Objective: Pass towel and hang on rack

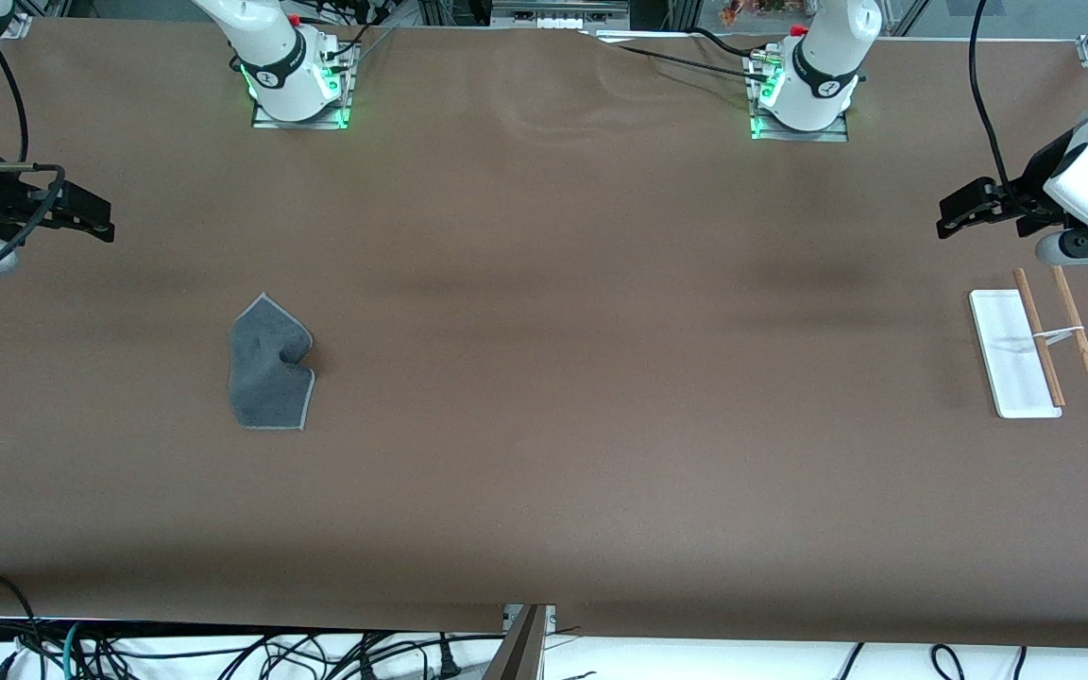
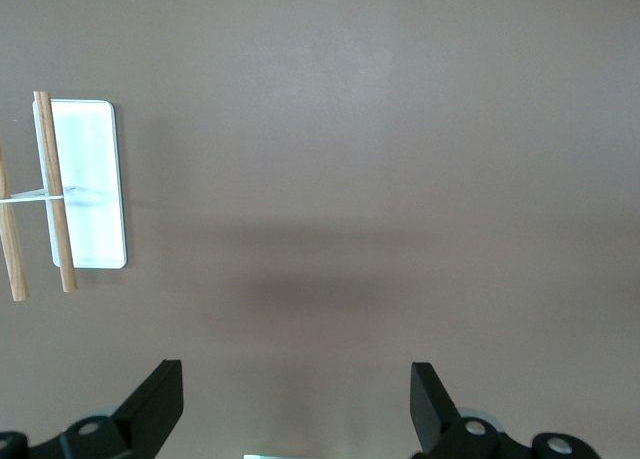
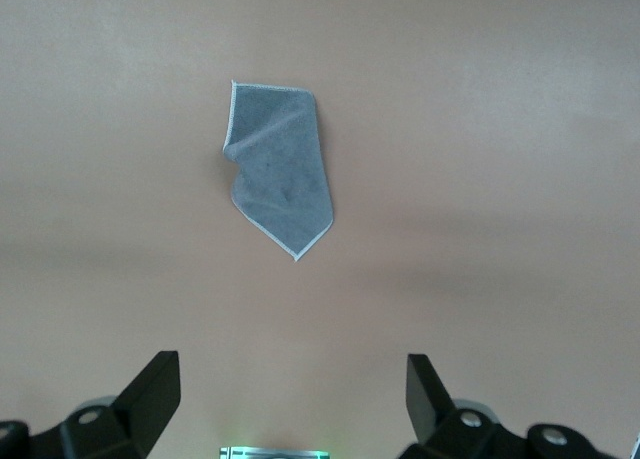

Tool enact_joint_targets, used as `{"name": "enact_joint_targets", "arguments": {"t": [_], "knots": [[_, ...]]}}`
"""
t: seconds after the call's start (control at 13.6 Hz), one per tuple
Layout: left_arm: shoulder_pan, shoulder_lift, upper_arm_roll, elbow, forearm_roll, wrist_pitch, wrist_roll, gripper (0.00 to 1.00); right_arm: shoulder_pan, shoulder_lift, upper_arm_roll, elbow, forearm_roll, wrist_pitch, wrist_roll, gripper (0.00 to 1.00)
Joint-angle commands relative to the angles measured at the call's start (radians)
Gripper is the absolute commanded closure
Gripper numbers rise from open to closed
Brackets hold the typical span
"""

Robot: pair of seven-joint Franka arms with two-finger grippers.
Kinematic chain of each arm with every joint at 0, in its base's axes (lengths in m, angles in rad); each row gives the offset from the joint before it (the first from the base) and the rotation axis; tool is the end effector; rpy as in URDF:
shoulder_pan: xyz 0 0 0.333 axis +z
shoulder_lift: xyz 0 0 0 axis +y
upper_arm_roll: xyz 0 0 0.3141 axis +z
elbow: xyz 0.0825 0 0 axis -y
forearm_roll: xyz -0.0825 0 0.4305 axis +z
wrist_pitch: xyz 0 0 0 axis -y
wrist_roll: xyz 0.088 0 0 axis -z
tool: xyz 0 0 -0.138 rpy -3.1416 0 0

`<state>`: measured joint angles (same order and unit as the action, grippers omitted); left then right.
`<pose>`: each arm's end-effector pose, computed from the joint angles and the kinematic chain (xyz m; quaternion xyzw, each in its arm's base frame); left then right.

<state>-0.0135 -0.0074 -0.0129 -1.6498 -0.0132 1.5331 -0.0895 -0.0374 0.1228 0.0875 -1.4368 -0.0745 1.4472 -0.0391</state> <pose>0.5876 -0.0174 0.5524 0.9980 0.0316 -0.0549 0.0034 0.6217 0.0171 0.5755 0.9970 0.0420 -0.0557 0.0321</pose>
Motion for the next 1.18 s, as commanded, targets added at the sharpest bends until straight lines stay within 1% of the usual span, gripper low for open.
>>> {"name": "enact_joint_targets", "arguments": {"t": [0.0, 0.81, 1.03, 1.1], "knots": [[-0.002, -0.011, 0.004, 0.008, -0.007, -0.016, 0.007, 0.00, -0.003, 0.000, 0.003, 0.010, 0.004, 0.002, 0.015, 0.00], [-0.002, -0.011, 0.004, 0.008, -0.007, -0.016, 0.007, 0.00, 0.001, 0.001, 0.006, 0.010, 0.005, 0.007, 0.016, 0.00], [-0.002, -0.011, 0.004, 0.008, -0.008, -0.016, 0.007, 0.00, 0.014, 0.035, 0.009, 0.009, 0.004, 0.027, 0.016, 0.00], [-0.002, -0.011, 0.004, 0.008, -0.007, -0.016, 0.007, 0.00, 0.022, 0.059, 0.009, 0.009, 0.002, 0.041, 0.016, 0.00]]}}
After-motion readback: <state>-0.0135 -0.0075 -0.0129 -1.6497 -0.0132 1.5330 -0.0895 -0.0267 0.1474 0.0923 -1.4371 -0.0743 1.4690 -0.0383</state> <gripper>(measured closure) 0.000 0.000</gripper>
